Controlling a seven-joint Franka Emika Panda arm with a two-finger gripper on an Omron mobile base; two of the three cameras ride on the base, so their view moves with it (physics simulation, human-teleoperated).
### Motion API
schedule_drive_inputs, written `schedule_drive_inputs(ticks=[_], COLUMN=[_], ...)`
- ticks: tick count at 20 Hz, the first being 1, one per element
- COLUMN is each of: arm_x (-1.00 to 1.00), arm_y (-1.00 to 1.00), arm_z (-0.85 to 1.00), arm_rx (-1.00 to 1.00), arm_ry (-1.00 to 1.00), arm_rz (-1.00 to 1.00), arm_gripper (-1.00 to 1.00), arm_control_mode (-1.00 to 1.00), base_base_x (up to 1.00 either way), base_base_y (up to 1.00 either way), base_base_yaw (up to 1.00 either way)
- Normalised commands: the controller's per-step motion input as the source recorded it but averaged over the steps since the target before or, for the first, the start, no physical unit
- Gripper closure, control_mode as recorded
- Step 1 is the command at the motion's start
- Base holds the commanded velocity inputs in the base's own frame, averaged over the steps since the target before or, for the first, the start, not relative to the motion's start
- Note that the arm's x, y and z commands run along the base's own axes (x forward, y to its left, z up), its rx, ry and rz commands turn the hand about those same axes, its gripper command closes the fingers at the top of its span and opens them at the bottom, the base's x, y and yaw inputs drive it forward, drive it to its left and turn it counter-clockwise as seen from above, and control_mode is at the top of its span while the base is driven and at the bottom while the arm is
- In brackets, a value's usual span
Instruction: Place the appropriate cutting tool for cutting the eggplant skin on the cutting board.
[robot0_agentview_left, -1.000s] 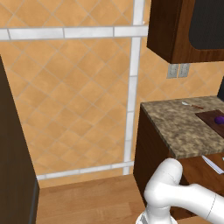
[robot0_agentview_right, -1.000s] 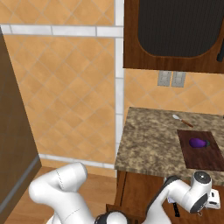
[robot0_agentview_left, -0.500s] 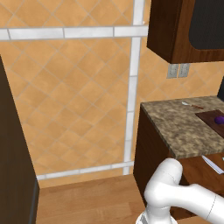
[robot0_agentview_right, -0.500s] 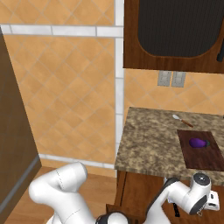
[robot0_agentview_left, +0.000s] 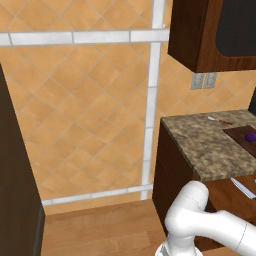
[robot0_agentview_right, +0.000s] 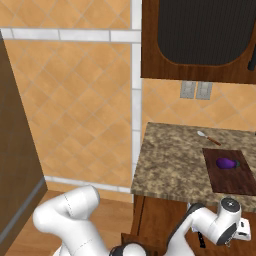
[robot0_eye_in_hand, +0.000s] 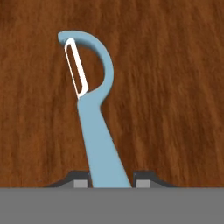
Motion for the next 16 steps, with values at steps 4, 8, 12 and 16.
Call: schedule_drive_inputs(ticks=[4, 8, 12, 16], arm_x=[-0.22, -0.49, -0.34, -0.18], arm_y=[-0.09, -0.34, -0.24, 0.00], arm_z=[0.15, 0.50, 0.39, 0.51], arm_rx=[0.00, 0.00, 0.00, 0.00], arm_ry=[-0.04, -0.02, 0.00, -0.04], arm_rz=[-0.04, -0.08, -0.02, -0.02], arm_gripper=[1.00, 1.00, 1.00, 1.00], arm_control_mode=[-1.00, -1.00, -1.00, -1.00], base_base_x=[0.00, 0.00, 0.00, 0.00], base_base_y=[0.00, 0.00, 0.00, 0.00], base_base_yaw=[0.00, 0.00, 0.00, 0.00])
